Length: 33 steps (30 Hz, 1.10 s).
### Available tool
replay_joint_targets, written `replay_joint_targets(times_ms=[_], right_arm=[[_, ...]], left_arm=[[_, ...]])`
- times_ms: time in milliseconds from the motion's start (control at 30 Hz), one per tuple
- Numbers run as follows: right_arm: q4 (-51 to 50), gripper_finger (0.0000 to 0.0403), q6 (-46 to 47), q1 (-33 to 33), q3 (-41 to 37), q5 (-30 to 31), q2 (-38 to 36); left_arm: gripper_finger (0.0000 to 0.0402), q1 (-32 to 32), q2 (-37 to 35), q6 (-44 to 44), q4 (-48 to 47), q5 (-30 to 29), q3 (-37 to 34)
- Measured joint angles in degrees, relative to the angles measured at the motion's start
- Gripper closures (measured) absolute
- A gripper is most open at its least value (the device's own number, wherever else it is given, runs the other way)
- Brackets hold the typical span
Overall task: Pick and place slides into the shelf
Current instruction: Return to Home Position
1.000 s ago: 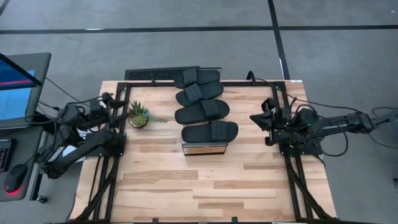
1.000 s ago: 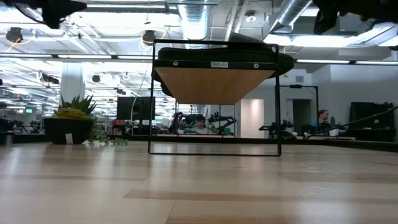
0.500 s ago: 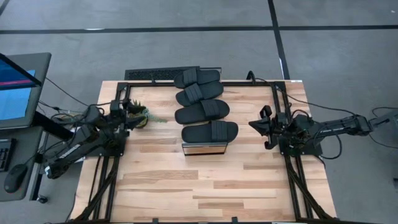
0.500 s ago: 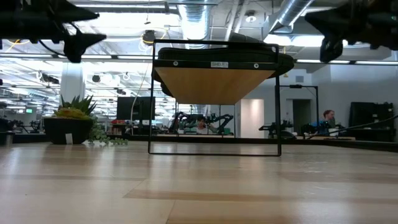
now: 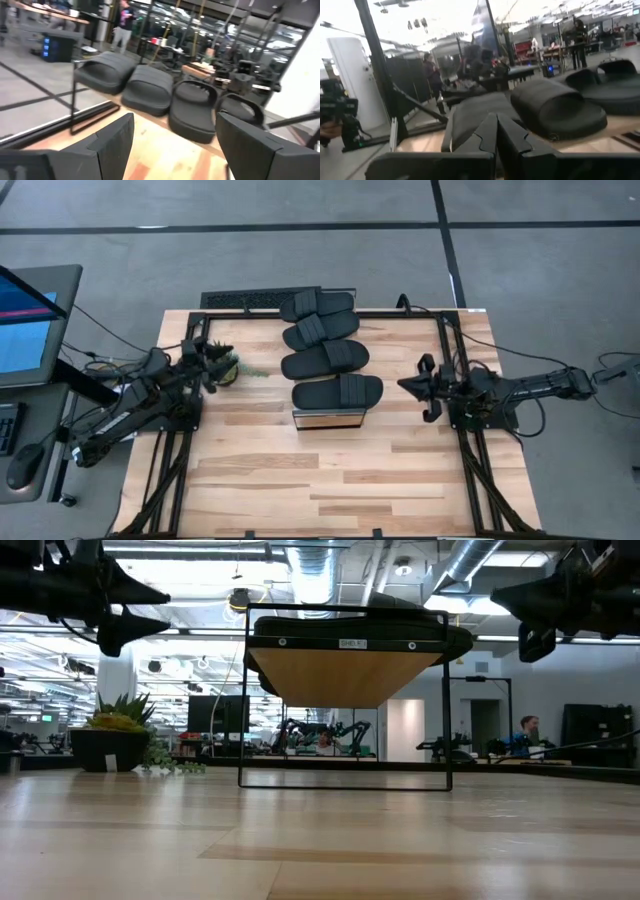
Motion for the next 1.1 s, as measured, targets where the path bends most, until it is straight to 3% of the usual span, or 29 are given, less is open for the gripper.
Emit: replay_joint_targets(times_ms=[333, 533, 867, 1100], right_arm=[[-4.4, 0.0403, 1.7, -0.5, 0.0, 0.0, 0.0], [-5.1, 0.0403, 1.7, -0.5, 0.0, 0.0, 0.0], [-5.2, 0.0403, 2.0, -0.5, -0.1, 0.0, 0.0], [-7.4, 0.0403, 8.0, -0.5, -0.1, 0.0, 0.0]], left_arm=[[0.0136, 0.0, 0.0, -1.1, -0.1, -1.8, -4.6], [0.0136, 0.0, 0.1, -2.3, 4.8, -2.3, -8.7], [0.0136, 0.0, 0.2, -2.4, 7.7, -6.7, -9.7], [0.0136, 0.0, 0.2, -3.1, 7.3, -11.4, -9.8]])
